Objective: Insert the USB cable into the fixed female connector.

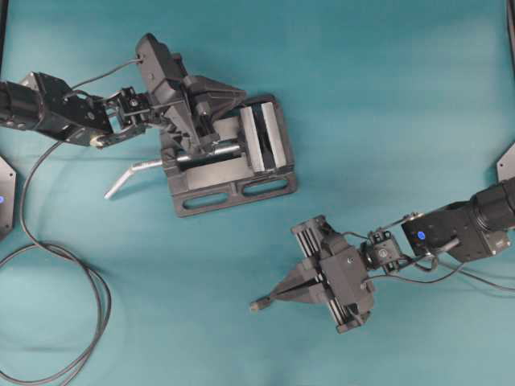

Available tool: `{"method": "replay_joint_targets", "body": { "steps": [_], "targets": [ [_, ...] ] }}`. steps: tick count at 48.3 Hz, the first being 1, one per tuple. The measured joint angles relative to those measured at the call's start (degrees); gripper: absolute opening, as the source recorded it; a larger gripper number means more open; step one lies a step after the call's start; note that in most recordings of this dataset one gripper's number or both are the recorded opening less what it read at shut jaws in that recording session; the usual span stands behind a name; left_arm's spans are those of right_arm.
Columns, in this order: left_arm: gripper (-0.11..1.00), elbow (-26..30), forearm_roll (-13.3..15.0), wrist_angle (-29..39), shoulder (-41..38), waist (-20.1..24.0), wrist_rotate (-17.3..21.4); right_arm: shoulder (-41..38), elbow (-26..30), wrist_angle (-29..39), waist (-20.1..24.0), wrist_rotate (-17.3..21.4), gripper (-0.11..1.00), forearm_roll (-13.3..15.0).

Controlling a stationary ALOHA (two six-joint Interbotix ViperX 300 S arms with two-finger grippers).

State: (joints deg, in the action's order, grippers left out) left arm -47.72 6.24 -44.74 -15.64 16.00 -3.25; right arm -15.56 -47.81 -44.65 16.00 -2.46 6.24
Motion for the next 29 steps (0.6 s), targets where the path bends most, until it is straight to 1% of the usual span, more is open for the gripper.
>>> {"method": "replay_joint_targets", "body": {
  "steps": [1,3,6,7,13,18,26,29],
  "targets": [
    [0.01,0.00,0.00,0.00,0.00,0.00,0.00,0.00,0.00,0.00,0.00,0.00,0.00,0.00],
    [0.06,0.00,-0.26,0.44,0.35,-0.18,0.00,0.00,0.00,0.00,0.18,0.09,0.03,-0.09],
    [0.17,0.00,-0.53,1.14,1.23,-0.62,0.00,0.00,-0.09,0.00,0.53,0.09,0.00,-0.09],
    [0.18,0.00,-0.53,1.41,1.58,-0.79,0.00,0.00,-0.09,0.00,0.70,0.09,0.00,-0.09],
    [0.09,-1.76,-0.62,3.08,4.39,-1.05,0.00,0.00,0.00,-0.53,1.49,0.09,0.00,0.00],
    [0.05,-3.60,-0.70,3.25,5.98,-1.05,0.00,0.00,0.00,-1.58,1.49,0.09,0.00,-0.09],
    [0.08,-5.71,-0.70,3.69,8.17,-1.49,-0.09,-1.23,0.00,-3.43,1.05,0.09,0.00,0.00],
    [0.14,-6.50,-0.70,4.04,9.32,-1.93,-0.09,-2.02,0.00,-3.96,0.97,0.09,0.00,-0.09]
  ]
}}
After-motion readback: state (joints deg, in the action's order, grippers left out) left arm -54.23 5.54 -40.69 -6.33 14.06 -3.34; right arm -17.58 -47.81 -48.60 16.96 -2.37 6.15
